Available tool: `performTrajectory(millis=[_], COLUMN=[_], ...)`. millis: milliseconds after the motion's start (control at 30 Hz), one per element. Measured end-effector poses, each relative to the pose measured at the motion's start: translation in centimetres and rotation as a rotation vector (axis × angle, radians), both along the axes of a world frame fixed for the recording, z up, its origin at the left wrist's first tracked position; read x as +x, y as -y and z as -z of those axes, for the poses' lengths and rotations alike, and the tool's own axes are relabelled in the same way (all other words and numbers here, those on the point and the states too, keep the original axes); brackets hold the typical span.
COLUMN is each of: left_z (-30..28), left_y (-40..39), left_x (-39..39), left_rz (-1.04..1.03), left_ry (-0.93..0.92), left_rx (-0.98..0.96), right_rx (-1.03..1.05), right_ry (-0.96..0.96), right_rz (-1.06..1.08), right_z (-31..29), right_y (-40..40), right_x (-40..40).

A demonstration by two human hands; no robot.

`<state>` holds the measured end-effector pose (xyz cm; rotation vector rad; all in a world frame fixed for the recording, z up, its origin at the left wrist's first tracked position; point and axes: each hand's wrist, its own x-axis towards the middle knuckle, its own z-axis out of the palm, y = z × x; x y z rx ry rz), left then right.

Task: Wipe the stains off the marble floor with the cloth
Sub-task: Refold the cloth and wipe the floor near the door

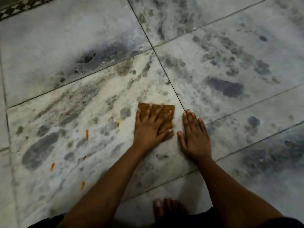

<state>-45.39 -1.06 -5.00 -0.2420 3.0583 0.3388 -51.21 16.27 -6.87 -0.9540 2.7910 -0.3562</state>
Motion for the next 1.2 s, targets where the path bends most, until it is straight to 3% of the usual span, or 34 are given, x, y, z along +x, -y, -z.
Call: performTrajectory(millis=[133, 300, 533, 633, 800, 1033, 1200], left_z=[0.4, 0.0, 0.6, 0.5, -0.4, 0.1, 0.3], left_y=[4.6, 5.1, -0.7, 1.7, 4.6, 0.1, 4.8], left_x=[-3.9, -11.6, 1.4, -0.4, -6.6, 4.5, 3.1], left_rz=[0.067, -0.269, -0.093, -0.082, -0.233, -0.12, -0.095], left_ry=[0.027, 0.091, -0.005, 0.014, 0.138, 0.023, 0.087], left_rx=[-0.077, -0.058, -0.065, -0.05, -0.017, -0.038, -0.083], right_rx=[-0.027, -0.032, 0.008, -0.024, -0.046, -0.084, -0.066], right_ry=[0.002, -0.002, -0.003, 0.0, 0.02, 0.008, -0.007], right_rz=[0.002, -0.003, -0.01, -0.014, -0.012, -0.17, -0.355], right_z=[0.3, 0.2, 0.0, 0.0, -0.1, -0.4, -0.9], right_y=[0.1, 0.1, 0.1, 0.1, 0.2, 0.7, 3.4], right_x=[-0.1, 0.0, -0.2, -0.1, 0.0, -0.1, -0.8])
